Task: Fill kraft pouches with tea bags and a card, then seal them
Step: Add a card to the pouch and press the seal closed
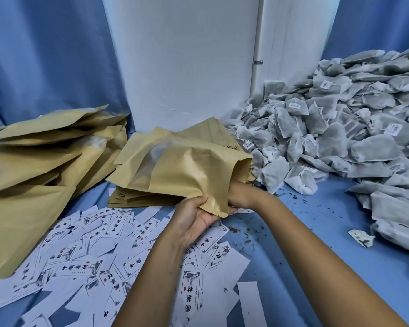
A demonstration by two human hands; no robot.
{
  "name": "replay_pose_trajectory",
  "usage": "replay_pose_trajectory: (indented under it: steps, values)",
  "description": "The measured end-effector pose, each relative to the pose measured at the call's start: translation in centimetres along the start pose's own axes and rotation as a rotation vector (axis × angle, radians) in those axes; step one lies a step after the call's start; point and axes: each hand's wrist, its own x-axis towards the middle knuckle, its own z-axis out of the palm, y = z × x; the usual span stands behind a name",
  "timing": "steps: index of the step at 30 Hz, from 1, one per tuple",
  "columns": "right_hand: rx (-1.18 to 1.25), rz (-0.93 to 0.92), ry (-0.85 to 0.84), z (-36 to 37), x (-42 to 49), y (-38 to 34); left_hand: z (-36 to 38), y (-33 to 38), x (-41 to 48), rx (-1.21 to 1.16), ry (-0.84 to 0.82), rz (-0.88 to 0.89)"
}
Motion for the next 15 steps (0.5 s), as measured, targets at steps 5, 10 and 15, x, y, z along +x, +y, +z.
replay_pose_trajectory:
  steps: [5,10,15]
  values:
    - [-0.213,-0.234,0.504,0.7,-0.9,1.2,-0.6,0.6,-0.1,-0.033,-0.044,0.003]
    - [-0.069,-0.205,0.364,0.9,-1.5,2.4,-0.7,0.4,0.0,-0.015,-0.084,-0.008]
    - [0.164,-0.127,0.155,0.1,-0.6,0.9,-0.9,0.5,0.0,-0.009,-0.130,-0.034]
